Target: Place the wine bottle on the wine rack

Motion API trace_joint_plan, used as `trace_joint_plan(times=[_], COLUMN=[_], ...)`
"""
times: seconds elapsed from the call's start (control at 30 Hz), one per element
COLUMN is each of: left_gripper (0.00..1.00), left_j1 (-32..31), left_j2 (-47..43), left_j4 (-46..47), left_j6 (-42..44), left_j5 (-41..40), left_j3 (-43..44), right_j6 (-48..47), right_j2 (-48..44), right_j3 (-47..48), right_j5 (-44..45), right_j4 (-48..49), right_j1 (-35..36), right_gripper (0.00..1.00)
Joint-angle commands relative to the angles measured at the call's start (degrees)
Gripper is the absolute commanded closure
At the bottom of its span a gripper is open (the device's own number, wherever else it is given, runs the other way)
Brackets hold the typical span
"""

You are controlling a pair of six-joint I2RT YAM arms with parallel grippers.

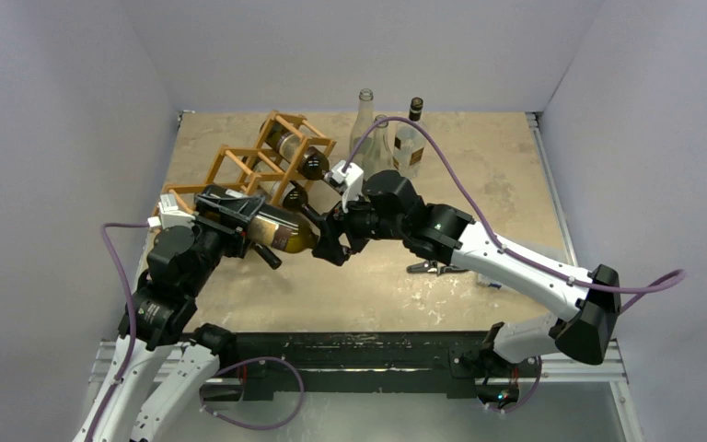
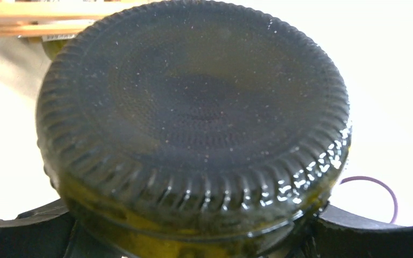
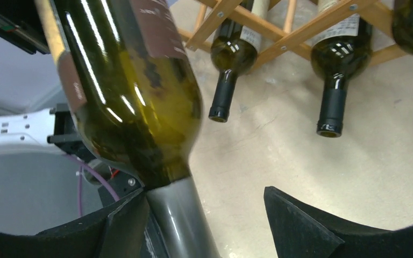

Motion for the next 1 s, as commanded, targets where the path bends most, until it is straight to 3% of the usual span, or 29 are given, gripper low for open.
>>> trace_joint_plan(times=[0.0,0.37,0.67,0.8,0.87,0.97], left_gripper=[1.00,1.00,1.00,1.00,0.91,0.64], left_j1=[0.4,0.4,0.4,0.4,0.4,0.4], left_j2=[-0.3,0.6,1.5,1.4,1.3,1.2], left_j4=[2.7,-1.0,-5.1,-8.8,-10.2,-11.8], left_j6=[-0.1,-0.5,-0.1,0.1,-0.2,-0.5], left_j5=[5.1,5.3,5.0,5.0,5.2,5.4], left_j3=[3.2,4.4,6.0,6.8,6.8,6.9], right_j6=[-7.6,-6.3,-0.2,0.4,2.0,5.0], right_j2=[2.7,4.6,4.6,2.8,1.2,-1.1], right_j3=[5.6,0.3,-3.5,-4.8,-6.4,-9.9], right_j5=[1.7,1.3,0.9,1.8,1.7,0.8], right_j4=[-5.2,7.8,18.1,19.7,22.4,27.9], right_j1=[2.7,8.6,9.5,9.5,9.5,9.5], right_gripper=[0.21,0.32,0.74,0.98,1.00,1.00])
